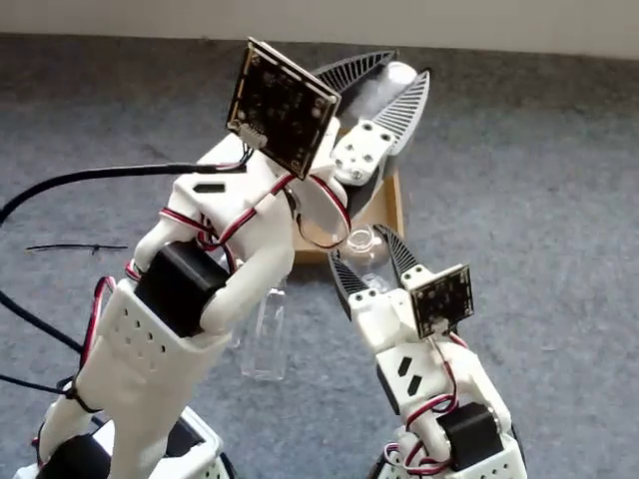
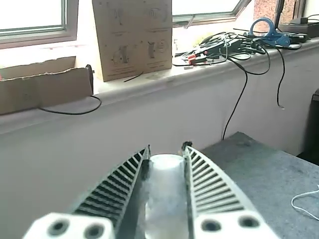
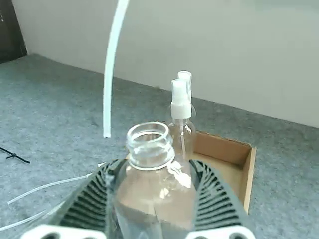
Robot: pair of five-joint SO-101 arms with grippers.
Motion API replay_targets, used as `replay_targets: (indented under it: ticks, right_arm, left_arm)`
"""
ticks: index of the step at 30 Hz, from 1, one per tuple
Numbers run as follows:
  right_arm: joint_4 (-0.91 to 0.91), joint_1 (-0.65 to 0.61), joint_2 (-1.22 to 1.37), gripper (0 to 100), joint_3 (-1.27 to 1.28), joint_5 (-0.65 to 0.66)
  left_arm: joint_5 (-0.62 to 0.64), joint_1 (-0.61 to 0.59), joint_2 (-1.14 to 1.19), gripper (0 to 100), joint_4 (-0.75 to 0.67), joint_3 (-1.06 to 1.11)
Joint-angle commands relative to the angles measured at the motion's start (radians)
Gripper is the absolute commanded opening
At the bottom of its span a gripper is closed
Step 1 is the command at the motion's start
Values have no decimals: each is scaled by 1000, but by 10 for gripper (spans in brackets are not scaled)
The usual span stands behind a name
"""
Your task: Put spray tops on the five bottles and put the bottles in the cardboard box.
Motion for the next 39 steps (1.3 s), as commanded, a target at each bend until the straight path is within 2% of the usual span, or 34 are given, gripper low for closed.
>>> replay_targets:
  ticks: [1,9,17,22,30,34,39]
  right_arm:
    - [-30,-8,-45,4,21,-2]
    - [-30,-8,-39,4,33,-6]
    - [-30,-8,-30,4,31,-8]
    - [-30,-8,-33,4,30,-8]
    - [-30,-8,-38,4,36,-2]
    - [-30,-8,-38,4,36,-2]
    - [-30,-8,-38,4,36,-2]
  left_arm:
    - [11,24,-24,5,-61,-7]
    - [11,25,-22,5,-109,7]
    - [11,90,-24,5,-120,110]
    - [9,90,-24,5,-175,166]
    - [5,91,-22,5,-210,122]
    - [-63,97,-22,5,-216,125]
    - [-68,96,-22,5,-216,119]
